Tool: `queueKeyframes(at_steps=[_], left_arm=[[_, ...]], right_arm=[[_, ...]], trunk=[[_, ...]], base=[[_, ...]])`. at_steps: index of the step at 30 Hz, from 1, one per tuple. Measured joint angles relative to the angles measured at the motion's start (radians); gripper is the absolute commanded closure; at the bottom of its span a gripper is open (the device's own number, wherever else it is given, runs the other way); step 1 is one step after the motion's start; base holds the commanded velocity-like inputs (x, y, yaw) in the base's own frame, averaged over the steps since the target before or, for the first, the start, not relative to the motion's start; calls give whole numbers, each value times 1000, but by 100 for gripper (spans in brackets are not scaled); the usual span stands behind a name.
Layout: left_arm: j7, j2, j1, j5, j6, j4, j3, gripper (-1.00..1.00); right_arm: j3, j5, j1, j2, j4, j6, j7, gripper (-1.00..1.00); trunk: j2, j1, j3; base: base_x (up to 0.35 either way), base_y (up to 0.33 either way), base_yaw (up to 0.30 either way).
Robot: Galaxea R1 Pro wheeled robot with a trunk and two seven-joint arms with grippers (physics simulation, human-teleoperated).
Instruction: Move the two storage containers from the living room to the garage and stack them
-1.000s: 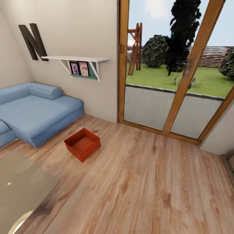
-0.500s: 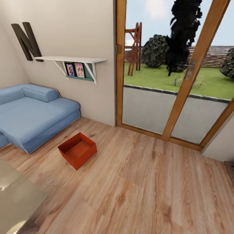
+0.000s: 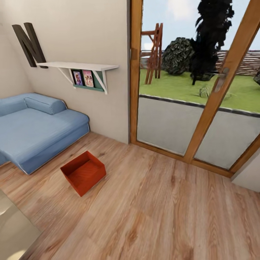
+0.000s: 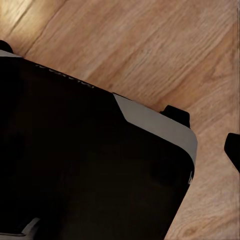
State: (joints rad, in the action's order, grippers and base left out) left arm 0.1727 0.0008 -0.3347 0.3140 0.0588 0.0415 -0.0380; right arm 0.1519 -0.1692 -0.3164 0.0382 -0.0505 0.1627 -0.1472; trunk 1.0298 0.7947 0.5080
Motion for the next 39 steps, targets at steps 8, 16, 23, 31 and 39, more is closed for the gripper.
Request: queueKeyframes(at_steps=[8, 16, 23, 31, 39], left_arm=[[0, 1, 0, 0, 0, 0, 0, -100], [0, 0, 0, 0, 0, 0, 0, -100], [0, 0, 0, 0, 0, 0, 0, -100], [0, 0, 0, 0, 0, 0, 0, -100], [0, 1, 0, 0, 0, 0, 0, -100]], right_arm=[[0, 0, 0, 0, 0, 0, 0, -100], [0, 0, 0, 0, 0, 0, 0, -100], [0, 0, 0, 0, 0, 0, 0, -100], [0, 0, 0, 0, 0, 0, 0, -100], [0, 0, 0, 0, -1, 0, 0, -100]], trunk=[[0, 0, 7], [0, 0, 13], [0, 0, 19], [0, 0, 25], [0, 0, 31]], base=[[293, -206, 236], [292, -208, 241], [292, -207, 242], [292, -182, 242], [299, -125, 243]])
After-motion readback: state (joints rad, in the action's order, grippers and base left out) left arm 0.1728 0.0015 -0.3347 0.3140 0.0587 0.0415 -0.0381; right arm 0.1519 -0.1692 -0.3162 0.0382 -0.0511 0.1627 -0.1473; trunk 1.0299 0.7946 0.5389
